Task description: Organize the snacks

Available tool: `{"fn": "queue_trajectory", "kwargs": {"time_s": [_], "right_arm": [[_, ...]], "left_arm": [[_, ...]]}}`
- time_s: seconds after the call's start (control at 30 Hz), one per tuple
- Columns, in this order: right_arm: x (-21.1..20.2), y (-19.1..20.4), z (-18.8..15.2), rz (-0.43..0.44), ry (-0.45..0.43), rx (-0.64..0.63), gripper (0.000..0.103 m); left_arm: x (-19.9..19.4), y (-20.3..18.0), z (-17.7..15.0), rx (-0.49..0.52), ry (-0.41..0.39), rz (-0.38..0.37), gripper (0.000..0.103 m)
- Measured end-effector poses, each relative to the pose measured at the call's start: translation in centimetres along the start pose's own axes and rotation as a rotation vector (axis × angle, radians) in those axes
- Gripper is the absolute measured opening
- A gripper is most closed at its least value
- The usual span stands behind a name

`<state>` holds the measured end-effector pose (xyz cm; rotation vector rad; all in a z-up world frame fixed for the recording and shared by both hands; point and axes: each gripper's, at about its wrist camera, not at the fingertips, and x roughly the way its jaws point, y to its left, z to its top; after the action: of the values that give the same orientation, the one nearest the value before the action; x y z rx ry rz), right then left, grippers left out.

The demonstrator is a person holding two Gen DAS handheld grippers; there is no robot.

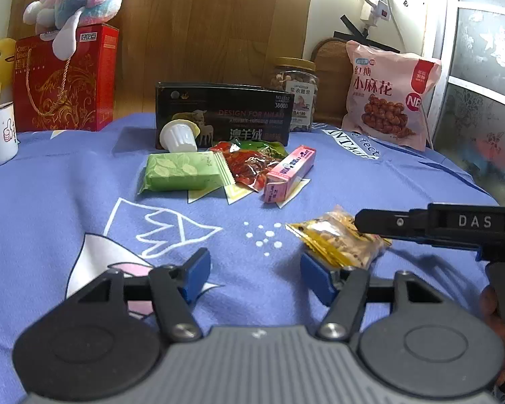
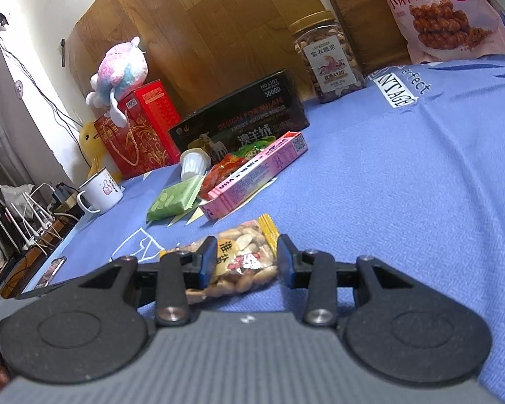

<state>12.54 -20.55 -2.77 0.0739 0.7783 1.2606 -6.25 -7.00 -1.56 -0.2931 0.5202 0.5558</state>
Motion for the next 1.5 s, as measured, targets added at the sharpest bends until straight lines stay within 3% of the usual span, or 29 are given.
{"fn": "queue_trajectory", "kwargs": {"time_s": [0.17,0.57,0.9,1.07,1.17,1.23,1.3,1.43,1.5], "right_arm": [[0.0,-0.2,0.0,0.007,0.000,0.004,0.042],[0.0,-0.1,0.0,0.006,-0.001,0.004,0.042],[-0.2,-0.4,0.0,0.010,-0.009,0.028,0.043],[-0.8,-1.0,0.3,-0.016,-0.026,0.073,0.045],[-0.7,-1.3,1.5,-0.045,-0.027,0.062,0.045],[-0.3,-1.7,2.5,-0.027,-0.010,0.070,0.045],[0.2,-1.9,3.3,0.011,0.015,0.077,0.045],[1.5,-1.9,3.2,0.063,0.087,0.072,0.044],[1.8,-1.9,2.4,0.086,0.116,0.079,0.038]], "left_arm": [[-0.3,0.1,0.2,-0.032,0.016,-0.011,0.066],[-1.6,1.8,0.5,-0.247,0.114,-0.178,0.085],[-1.9,1.9,0.4,-0.309,0.142,-0.225,0.085],[-2.0,1.7,0.3,-0.360,0.166,-0.313,0.085],[-1.7,1.5,0.5,-0.364,0.168,-0.330,0.084],[-1.4,1.3,0.6,-0.363,0.175,-0.346,0.080],[-0.9,0.9,0.6,-0.366,0.190,-0.354,0.062],[-0.2,1.3,0.5,-0.389,0.203,-0.350,0.043],[0.0,2.0,0.3,-0.413,0.207,-0.346,0.029]]}}
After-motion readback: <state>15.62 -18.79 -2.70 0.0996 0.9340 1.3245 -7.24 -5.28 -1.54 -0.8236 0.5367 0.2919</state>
